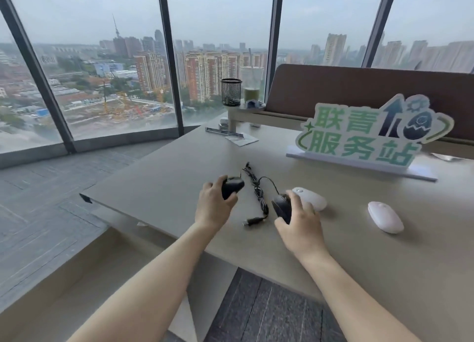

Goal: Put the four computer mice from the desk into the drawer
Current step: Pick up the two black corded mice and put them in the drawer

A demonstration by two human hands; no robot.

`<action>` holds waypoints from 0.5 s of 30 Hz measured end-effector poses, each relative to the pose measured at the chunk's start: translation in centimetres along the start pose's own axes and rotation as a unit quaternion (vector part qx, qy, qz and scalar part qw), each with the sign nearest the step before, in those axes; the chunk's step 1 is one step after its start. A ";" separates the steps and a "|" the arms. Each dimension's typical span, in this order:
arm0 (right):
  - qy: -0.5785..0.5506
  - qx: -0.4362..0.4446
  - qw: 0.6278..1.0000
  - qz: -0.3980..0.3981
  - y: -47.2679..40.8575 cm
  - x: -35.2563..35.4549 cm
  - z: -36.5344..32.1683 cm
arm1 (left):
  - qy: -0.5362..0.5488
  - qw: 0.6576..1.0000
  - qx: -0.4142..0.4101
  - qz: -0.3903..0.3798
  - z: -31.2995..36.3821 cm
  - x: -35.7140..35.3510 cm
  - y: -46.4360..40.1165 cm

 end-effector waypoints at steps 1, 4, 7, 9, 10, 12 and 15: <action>-0.038 0.024 0.999 0.023 0.0 0.5 -1.2 | 0.024 0.999 -0.014 0.022 0.2 1.9 0.5; -0.148 0.081 0.981 0.096 0.2 2.5 -6.1 | 0.058 0.992 -0.061 0.099 1.1 8.5 2.5; -0.249 0.118 0.952 0.133 0.6 4.3 -11.8 | 0.060 0.980 -0.102 0.159 1.9 15.3 4.6; -0.299 0.133 0.936 0.132 1.1 4.9 -15.5 | 0.051 0.974 -0.112 0.189 1.9 19.4 6.0; -0.321 0.136 0.929 0.127 1.4 4.8 -17.1 | 0.042 0.972 -0.112 0.201 1.6 21.2 6.6; -0.354 0.130 0.920 0.107 2.2 4.1 -19.8 | 0.021 0.970 -0.112 0.216 0.6 24.3 7.8; -0.389 0.128 0.910 0.065 3.6 1.7 -22.8 | -0.009 0.972 -0.087 0.216 -2.6 27.0 9.5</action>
Point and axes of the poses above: each hand's wrist, its own y-axis away from the middle knuckle, its own x-axis out of the back of the hand, z = x × y, the point moved 3 cm from there along -y, towards the middle knuckle, and after that the axes turned 10 degrees about x, right-handed, at the moved point
